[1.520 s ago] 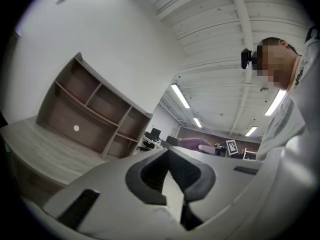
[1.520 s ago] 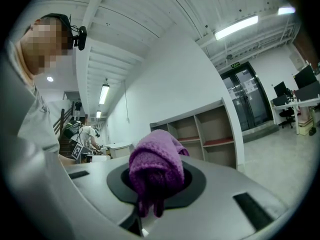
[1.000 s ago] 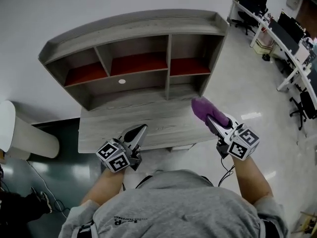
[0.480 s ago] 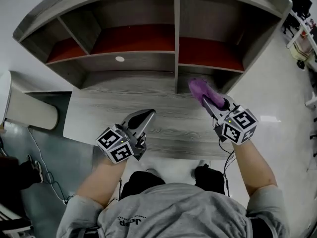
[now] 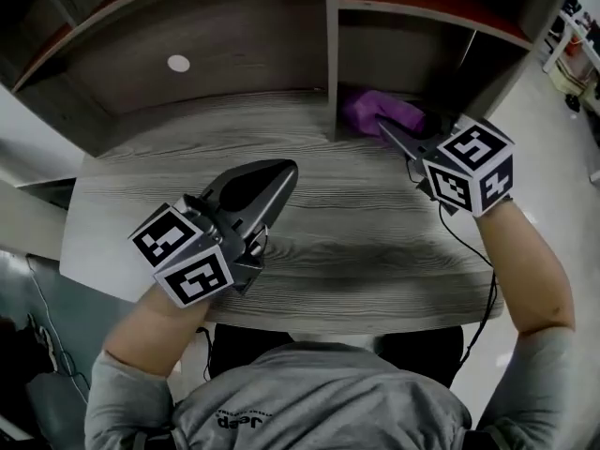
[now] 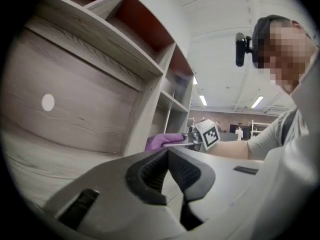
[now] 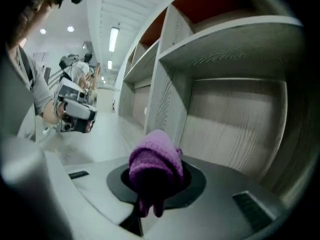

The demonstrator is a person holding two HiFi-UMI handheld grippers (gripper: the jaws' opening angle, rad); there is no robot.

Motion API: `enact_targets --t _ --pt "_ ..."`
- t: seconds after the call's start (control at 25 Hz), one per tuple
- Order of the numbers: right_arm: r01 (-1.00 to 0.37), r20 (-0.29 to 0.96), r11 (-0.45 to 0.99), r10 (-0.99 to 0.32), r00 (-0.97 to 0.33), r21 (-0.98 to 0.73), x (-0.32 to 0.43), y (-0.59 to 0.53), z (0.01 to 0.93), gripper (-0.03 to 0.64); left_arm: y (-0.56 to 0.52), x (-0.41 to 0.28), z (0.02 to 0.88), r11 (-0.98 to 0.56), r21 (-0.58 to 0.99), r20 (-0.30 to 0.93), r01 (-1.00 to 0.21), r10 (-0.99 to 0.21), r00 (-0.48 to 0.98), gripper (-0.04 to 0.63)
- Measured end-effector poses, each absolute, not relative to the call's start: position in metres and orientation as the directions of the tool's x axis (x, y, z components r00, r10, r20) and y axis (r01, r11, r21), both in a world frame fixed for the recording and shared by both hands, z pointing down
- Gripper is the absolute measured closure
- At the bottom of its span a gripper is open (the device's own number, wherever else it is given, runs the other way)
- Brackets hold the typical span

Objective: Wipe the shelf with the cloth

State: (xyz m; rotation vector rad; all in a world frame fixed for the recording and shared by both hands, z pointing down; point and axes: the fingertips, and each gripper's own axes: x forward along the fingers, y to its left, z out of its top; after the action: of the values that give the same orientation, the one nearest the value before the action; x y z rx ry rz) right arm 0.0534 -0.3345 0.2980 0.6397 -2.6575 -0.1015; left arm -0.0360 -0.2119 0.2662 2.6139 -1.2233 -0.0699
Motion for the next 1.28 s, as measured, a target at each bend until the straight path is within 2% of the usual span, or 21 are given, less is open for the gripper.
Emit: enact_targets --t 0.24,0.44,0.56,0.8,1.08,1.28 --pt "-0.462 0.411 0.815 -0.576 -0.706 0.349 0.03 -0.38 0.318 0.54 -0.21 -0.053 0.286 -0.629 0.252 0.074 -0.735 -0.745 0.663 0.586" --pt "-0.406 0.496 0.765 -0.637 -0.59 0.5 0.011 -0.433 0.348 0.54 -0.211 -0.065 0.298 -0.622 0.26 0.078 -0.738 -0.748 0.659 0.586" --pt "-0.342 0.548 0.784 -0.612 -0.571 0.518 0.005 -0.45 0.368 0.538 -0.213 -0.067 0.302 -0.615 0.296 0.062 -0.731 -0.751 0.657 0.585" --pt "-0.286 0.587 0.834 -0.539 -0.604 0.472 -0.003 -0.451 0.377 0.537 -0.213 -0.066 0.308 -0.635 0.247 0.082 -0.731 -0.738 0.669 0.584" --pt "-0.405 0.477 0.811 -0.578 -0.662 0.421 0.037 -0.406 0.314 0.538 -0.21 -0.064 0.31 -0.656 0.234 0.08 -0.717 -0.722 0.687 0.584" --pt "-0.52 0.331 0.781 -0.62 -0.711 0.346 0.046 -0.335 0.221 0.539 -0.203 -0.056 0.309 -0.686 0.217 0.087 -0.695 -0.695 0.713 0.584"
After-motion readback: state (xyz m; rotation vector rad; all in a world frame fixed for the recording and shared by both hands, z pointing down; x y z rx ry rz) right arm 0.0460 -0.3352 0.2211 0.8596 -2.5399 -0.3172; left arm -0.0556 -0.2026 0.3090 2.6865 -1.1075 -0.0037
